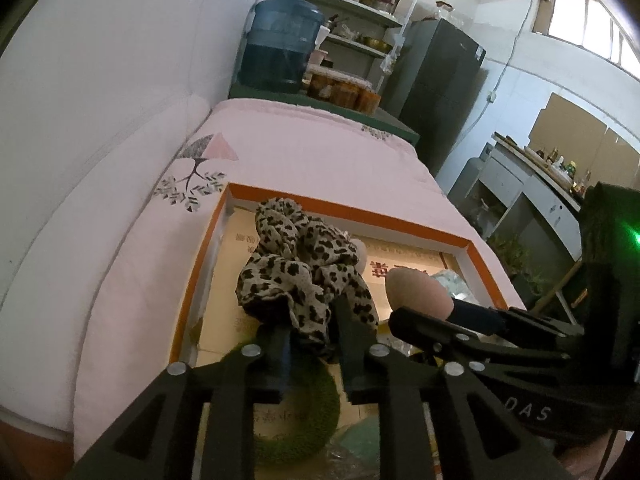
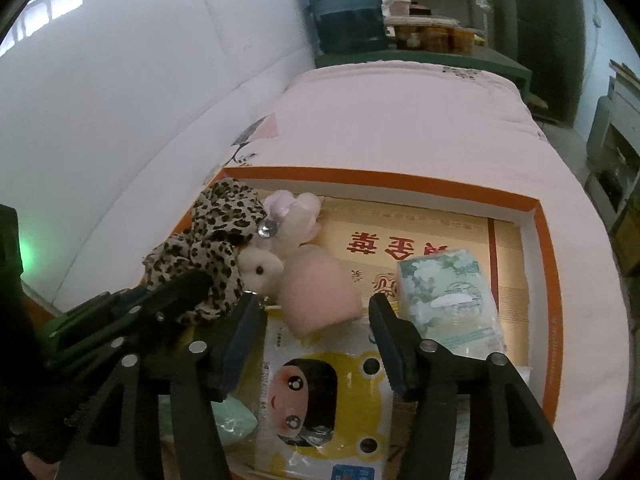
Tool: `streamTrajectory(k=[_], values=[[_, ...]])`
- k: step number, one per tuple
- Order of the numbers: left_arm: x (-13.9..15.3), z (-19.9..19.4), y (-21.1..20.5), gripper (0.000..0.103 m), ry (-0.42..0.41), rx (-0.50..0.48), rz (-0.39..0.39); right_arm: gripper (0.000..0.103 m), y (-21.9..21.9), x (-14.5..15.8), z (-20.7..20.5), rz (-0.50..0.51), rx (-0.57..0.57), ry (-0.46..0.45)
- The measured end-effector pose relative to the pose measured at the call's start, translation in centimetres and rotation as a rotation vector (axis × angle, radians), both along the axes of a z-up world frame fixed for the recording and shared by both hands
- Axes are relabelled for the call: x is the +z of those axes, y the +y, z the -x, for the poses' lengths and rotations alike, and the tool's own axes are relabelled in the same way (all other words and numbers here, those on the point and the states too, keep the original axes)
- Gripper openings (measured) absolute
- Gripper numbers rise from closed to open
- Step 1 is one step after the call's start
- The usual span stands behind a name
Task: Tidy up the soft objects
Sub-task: 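Lower both items into the box and open both tools, then withdraw both open tools from the box toward the bear and snack bag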
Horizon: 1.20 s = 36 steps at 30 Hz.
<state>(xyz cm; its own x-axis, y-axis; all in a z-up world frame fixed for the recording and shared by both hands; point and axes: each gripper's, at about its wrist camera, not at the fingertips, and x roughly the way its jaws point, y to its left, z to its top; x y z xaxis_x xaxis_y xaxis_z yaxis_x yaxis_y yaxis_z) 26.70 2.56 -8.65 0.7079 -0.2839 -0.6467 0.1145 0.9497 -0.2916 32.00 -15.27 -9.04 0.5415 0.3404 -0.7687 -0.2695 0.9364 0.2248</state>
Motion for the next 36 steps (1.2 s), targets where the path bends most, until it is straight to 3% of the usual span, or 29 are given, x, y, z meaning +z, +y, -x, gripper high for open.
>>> streamTrajectory(k=[4, 17, 21, 25, 36], values=[[0.2, 0.1, 0.1, 0.027, -0.010, 0.003, 0.003, 0.059, -0.4, 0.2, 0.3, -0.006, -0.007, -0.004], [1.7, 0.9, -0.3, 0.028, -0.048, 0.005, -0.015, 0.059, -1.3, 1.1, 1.5, -0.023, -0.019, -0.007], [2.3, 1.5, -0.3, 0.042, -0.063, 0.011, -0.017, 0.059, -1.7, 1.5, 2.1, -0.031, -0.023, -0.012], [2.6, 2.0, -0.5, 0.046, -0.068, 0.015, -0.023, 0.059, -2.2, 1.8, 2.6, -0.038, -0.028, -0.012], [3.9, 2.9, -0.8, 0.047, -0.087, 0.025, -0.061, 0.059, -3.3, 3.0, 4.3, -0.050, -0.051, -0.028]])
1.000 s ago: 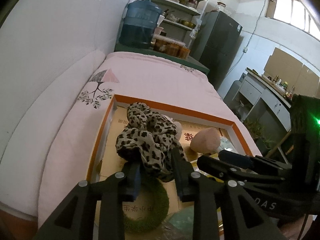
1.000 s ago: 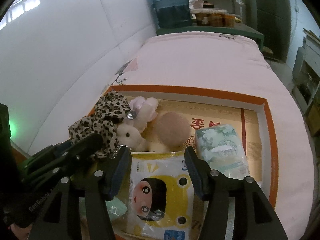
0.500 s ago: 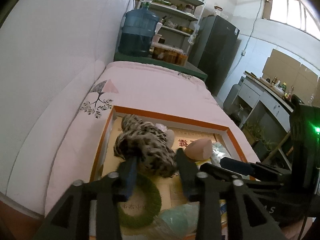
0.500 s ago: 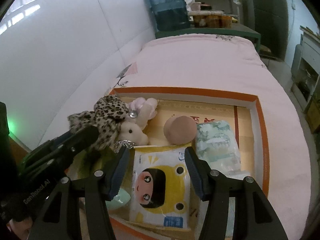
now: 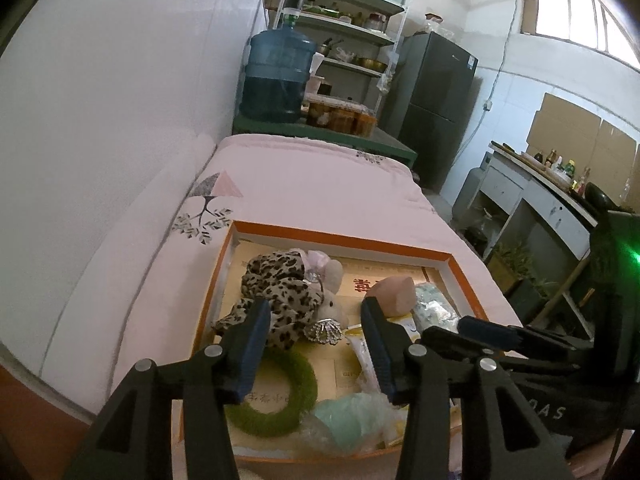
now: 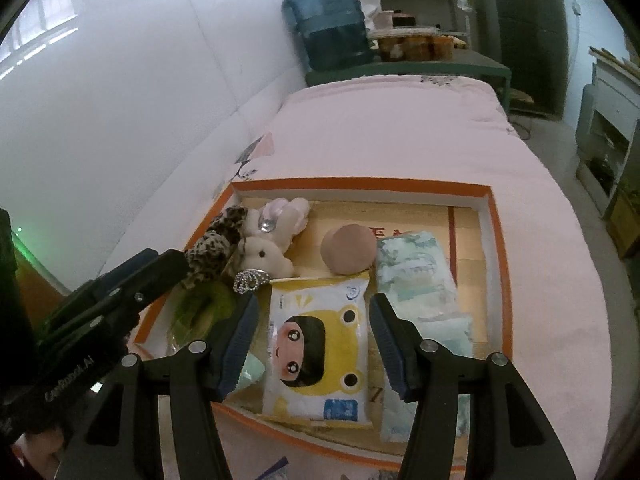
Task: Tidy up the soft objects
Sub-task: 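Withdraw both open tools from the box toward the bear and snack bag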
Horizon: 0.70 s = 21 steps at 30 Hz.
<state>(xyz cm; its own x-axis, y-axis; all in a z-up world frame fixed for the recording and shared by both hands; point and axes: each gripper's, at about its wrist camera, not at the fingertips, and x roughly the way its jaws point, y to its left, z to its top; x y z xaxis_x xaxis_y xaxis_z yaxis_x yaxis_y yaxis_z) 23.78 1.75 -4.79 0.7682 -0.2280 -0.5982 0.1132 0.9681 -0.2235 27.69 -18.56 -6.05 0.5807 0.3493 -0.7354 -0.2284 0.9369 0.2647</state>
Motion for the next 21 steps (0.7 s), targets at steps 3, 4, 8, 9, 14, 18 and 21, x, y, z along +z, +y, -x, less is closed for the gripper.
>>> streamTrajectory(k=[3, 4, 8, 9, 14, 18, 21], values=[[0.3, 0.5, -0.1, 0.047, -0.006, 0.006, -0.016, 0.059, -0.5, 0.3, 0.6, -0.003, -0.012, -0.003], [0.4, 0.7, -0.1, 0.047, -0.006, 0.006, -0.018, 0.059, -0.6, 0.4, 0.8, -0.004, -0.015, -0.003], [0.8, 1.4, -0.3, 0.047, -0.007, -0.001, -0.027, 0.059, -1.0, 0.6, 1.7, -0.003, -0.022, -0.003], [0.9, 1.7, -0.3, 0.047, -0.009, -0.002, -0.029, 0.059, -1.0, 0.7, 1.9, -0.002, -0.023, -0.003], [1.3, 2.7, -0.4, 0.047, -0.019, -0.010, -0.033, 0.059, -1.2, 1.2, 3.2, 0.001, -0.023, -0.010], [1.9, 3.6, -0.4, 0.047, -0.031, -0.015, -0.039, 0.059, -1.3, 1.8, 4.3, 0.003, -0.025, -0.021], [2.3, 4.3, -0.4, 0.047, -0.040, -0.018, -0.044, 0.059, -1.4, 2.2, 5.2, 0.005, -0.025, -0.026]])
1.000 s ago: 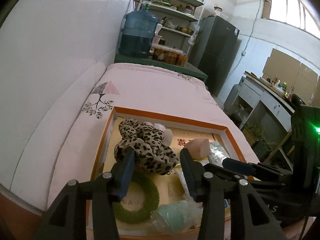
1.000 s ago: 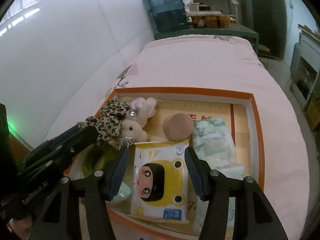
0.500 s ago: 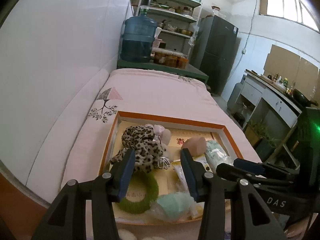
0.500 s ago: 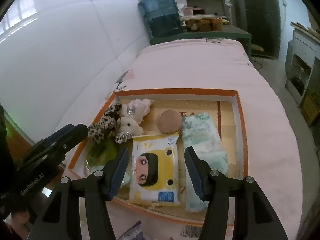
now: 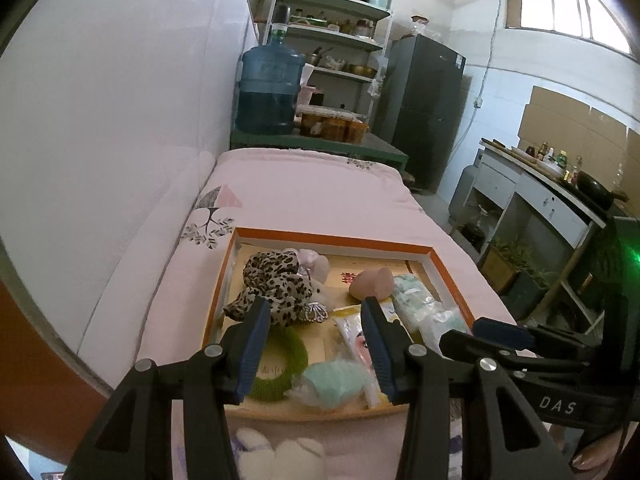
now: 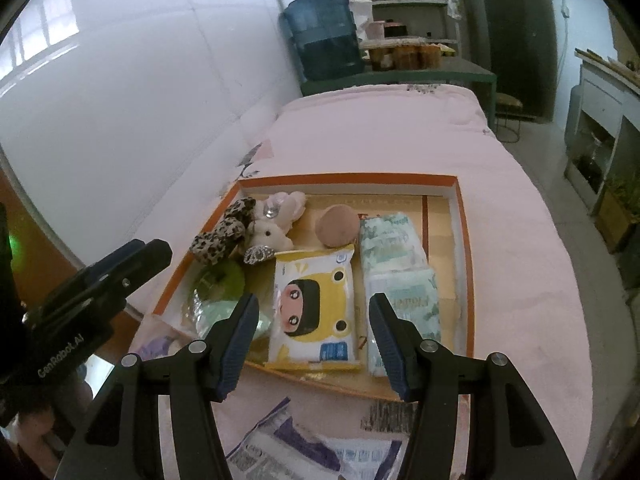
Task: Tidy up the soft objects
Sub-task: 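Withdraw both open tools from the box toward the bear and snack bag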
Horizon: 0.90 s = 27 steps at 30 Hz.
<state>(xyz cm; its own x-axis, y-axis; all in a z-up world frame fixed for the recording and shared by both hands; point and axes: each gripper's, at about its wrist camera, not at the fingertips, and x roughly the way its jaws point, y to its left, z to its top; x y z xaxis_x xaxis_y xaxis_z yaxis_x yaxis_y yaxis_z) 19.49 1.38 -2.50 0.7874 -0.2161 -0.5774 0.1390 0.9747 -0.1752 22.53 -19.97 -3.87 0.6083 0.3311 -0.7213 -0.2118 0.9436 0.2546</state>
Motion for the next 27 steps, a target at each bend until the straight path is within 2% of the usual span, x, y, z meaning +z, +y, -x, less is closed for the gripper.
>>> streamTrajectory(k=[15, 27], values=[[1.6, 4.1, 0.4, 0.047, -0.027, -0.005, 0.001, 0.059, -0.2, 1.4, 4.2, 0.005, 0.001, -0.018], [1.9, 6.8, 0.1, 0.047, -0.028, -0.002, -0.042, 0.059, -0.4, 1.8, 8.0, 0.021, 0.009, -0.027]])
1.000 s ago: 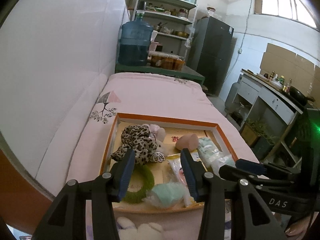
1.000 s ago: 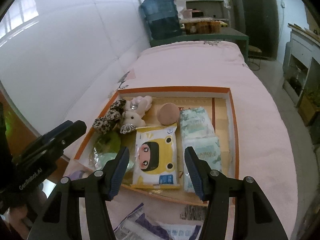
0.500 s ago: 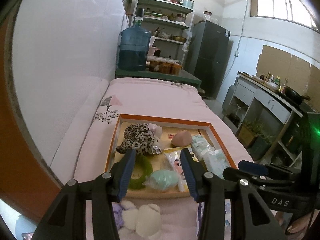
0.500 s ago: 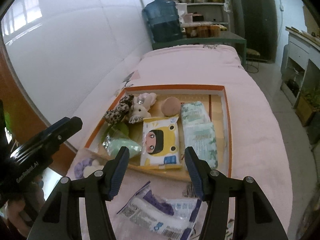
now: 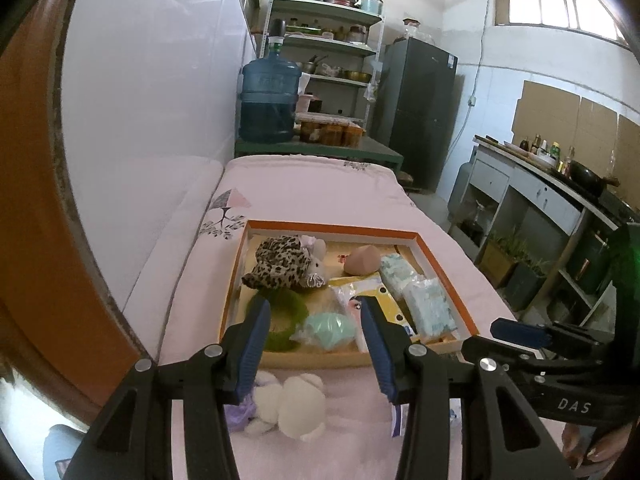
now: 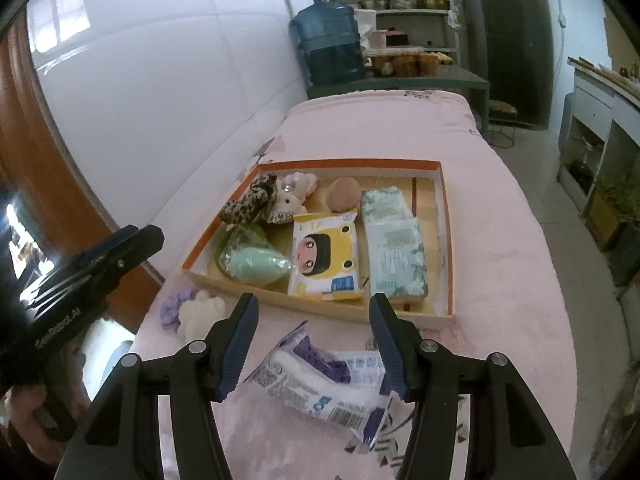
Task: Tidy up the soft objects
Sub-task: 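Withdraw both open tools from the box toward the bear and snack bag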
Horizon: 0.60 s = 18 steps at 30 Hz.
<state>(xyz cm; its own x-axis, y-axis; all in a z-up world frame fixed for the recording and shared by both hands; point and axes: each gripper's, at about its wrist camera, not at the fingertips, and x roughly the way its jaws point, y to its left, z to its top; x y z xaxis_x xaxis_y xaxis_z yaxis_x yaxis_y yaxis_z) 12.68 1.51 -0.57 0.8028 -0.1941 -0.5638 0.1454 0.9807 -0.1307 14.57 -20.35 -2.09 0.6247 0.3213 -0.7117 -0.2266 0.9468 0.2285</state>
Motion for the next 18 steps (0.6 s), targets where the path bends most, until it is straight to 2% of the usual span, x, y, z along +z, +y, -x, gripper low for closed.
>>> streamTrajectory(k=[7, 9, 11, 18], values=[[-0.3, 1.7, 0.6, 0.047, 0.004, 0.016, -0.001, 0.059, 0.1, -0.2, 2.1, 0.019, 0.019, -0.007], [-0.4, 2.2, 1.0, 0.047, 0.009, 0.020, 0.004, 0.063, 0.0, -0.6, 2.7, 0.027, 0.028, -0.009], [-0.6, 2.6, 1.3, 0.047, 0.012, 0.023, 0.010, 0.070, 0.0, -0.9, 3.3, 0.041, 0.037, -0.012], [-1.8, 3.9, 2.3, 0.047, 0.036, 0.026, 0.018, 0.074, -0.1, -2.5, 4.9, 0.083, 0.082, -0.004]])
